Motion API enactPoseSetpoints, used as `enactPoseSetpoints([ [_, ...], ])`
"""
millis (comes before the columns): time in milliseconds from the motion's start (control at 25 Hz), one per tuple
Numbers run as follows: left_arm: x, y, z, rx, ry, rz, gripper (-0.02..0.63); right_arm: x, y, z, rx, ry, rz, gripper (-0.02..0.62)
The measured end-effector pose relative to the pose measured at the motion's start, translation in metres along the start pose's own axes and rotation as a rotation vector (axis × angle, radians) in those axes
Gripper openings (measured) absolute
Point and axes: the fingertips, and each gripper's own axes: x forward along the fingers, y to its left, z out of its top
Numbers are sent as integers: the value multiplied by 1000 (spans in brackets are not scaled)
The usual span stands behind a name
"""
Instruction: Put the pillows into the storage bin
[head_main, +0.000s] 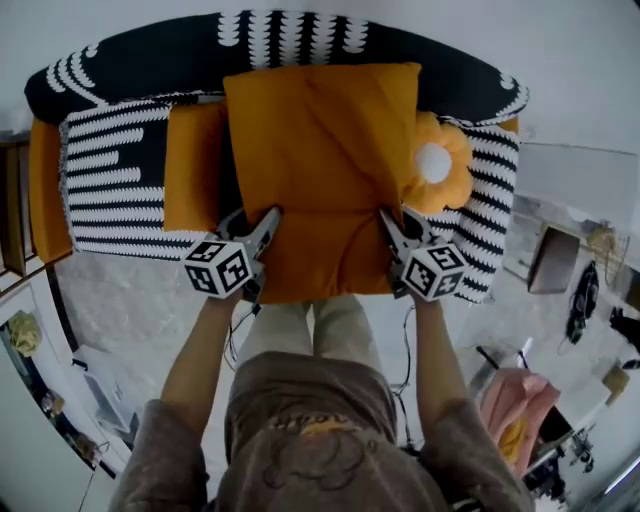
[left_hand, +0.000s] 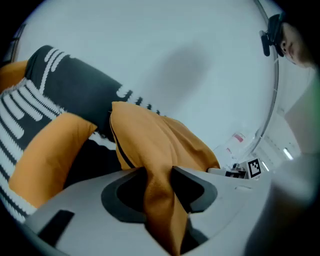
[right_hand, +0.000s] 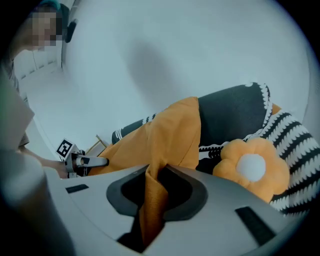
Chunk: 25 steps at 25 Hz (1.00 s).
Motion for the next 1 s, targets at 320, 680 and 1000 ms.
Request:
enactPoseSetpoints([
  [320,-56,-138,73,193,13,-151,163,-147,49,63,93,-195,-123,64],
  [680,-63,-285,47,337,91,-383,161,-313,48,44,154,-410,-324,57],
  [1000,-34,-429,-44,504,265,-575,158,-471,19,-42,302,-587,-546,55],
])
